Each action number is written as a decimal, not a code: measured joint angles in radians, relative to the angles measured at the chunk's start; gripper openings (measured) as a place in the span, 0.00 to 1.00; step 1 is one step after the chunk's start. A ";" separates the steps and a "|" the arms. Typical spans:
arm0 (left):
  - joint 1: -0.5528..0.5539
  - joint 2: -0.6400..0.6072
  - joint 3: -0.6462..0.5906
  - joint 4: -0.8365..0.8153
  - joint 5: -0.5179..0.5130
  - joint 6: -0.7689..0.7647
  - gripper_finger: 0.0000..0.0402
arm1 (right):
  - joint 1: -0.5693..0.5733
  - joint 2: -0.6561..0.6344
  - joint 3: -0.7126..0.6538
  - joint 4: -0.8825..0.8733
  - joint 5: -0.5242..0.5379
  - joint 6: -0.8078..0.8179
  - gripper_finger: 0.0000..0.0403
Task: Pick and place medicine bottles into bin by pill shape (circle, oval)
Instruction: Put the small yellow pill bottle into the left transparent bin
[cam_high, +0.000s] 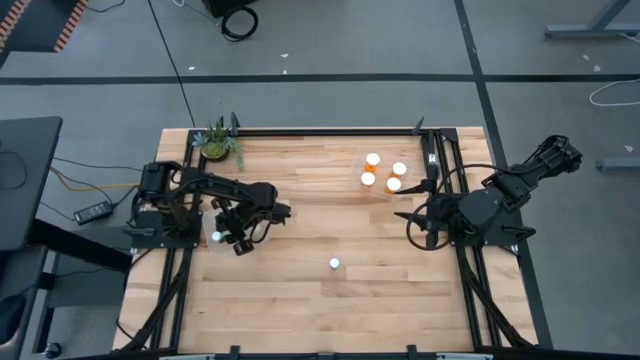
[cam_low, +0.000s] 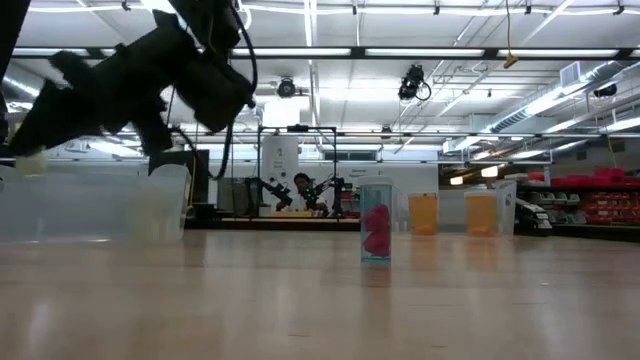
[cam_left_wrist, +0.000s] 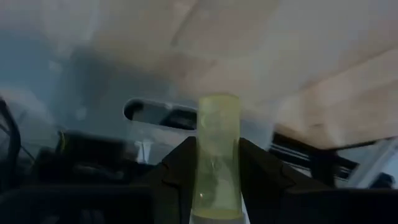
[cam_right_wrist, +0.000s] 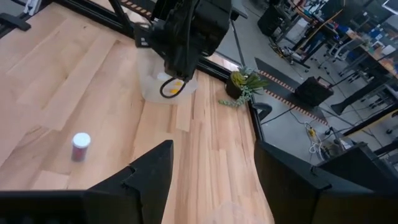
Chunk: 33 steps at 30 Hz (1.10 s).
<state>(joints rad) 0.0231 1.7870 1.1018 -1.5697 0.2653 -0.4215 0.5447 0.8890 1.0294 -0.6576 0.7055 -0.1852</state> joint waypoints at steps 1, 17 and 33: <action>0.000 0.000 0.020 -0.009 0.003 -0.014 0.27 | -0.005 0.000 -0.006 0.004 0.000 -0.008 0.57; -0.047 -0.005 0.587 0.115 -0.230 -0.054 0.28 | -0.185 -0.018 -0.359 0.498 -0.248 -0.101 0.57; -0.175 0.017 0.671 0.662 -0.429 0.218 0.30 | -0.211 0.020 -0.492 0.874 -0.415 -0.030 0.57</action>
<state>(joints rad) -0.1516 1.8043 1.7732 -0.9081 -0.1641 -0.2038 0.3332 0.9092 0.5379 0.2165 0.2909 -0.2155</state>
